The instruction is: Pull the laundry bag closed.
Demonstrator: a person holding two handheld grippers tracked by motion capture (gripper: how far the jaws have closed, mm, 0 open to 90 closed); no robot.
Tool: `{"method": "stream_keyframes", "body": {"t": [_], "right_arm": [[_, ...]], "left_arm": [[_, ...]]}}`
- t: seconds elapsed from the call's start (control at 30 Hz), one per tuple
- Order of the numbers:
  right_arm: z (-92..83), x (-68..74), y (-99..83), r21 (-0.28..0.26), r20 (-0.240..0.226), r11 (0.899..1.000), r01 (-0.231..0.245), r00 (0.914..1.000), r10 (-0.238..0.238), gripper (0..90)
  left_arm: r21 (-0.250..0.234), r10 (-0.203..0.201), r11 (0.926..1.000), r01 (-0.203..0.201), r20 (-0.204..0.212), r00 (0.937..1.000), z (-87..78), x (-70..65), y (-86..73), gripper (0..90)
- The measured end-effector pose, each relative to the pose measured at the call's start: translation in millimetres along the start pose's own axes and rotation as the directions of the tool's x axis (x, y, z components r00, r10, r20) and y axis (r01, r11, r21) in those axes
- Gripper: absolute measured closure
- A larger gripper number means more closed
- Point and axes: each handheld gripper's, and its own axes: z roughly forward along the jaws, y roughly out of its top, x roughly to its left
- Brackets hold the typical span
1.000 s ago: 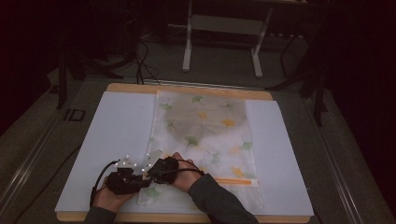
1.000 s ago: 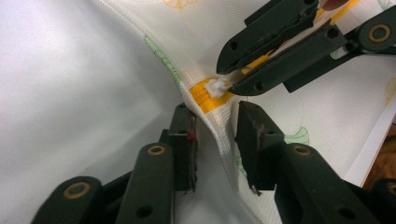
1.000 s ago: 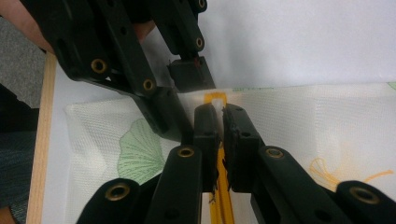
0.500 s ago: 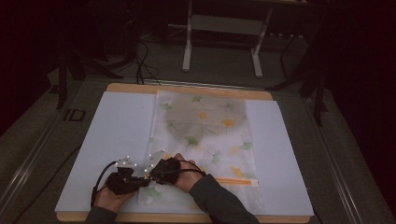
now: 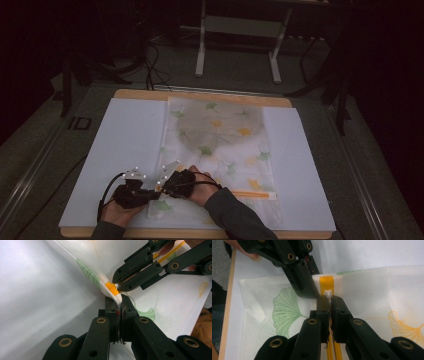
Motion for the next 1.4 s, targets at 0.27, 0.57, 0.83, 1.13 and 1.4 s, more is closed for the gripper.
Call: {"method": "stream_keyframes", "body": {"t": [0.27,0.57,0.83,1.13,1.4], "right_arm": [[0.7,-0.7,-1.6,0.0,0.004,1.0,-0.002,1.0,0.002,89.8],[2.0,-1.0,-0.7,0.003,0.006,1.0,0.006,1.0,-0.006,89.2],[5.5,-0.1,-0.3,0.013,0.02,1.0,0.014,0.9997,-0.014,88.2],[7.9,1.1,1.6,0.017,0.039,0.999,0.029,0.9988,-0.03,89.9],[6.5,4.3,2.5,0.045,0.059,0.998,0.053,0.9967,-0.055,90.0]], "left_arm": [[-0.003,-0.001,1.0,0.001,-0.001,1.0,-0.4,0.0,-0.1,87.3],[-0.004,0.001,1.0,-0.001,-0.006,1.0,-0.9,0.3,-0.4,87.3],[-0.011,0.004,0.9999,-0.004,-0.001,1.0,-1.7,-0.6,-0.1,87.5],[-0.014,0.007,0.9999,-0.007,-0.007,1.0,-2.5,-0.6,0.1,87.6],[-0.021,0.01,0.9997,-0.01,0.001,0.9999,-3.8,-0.7,0.5,87.9]]}}
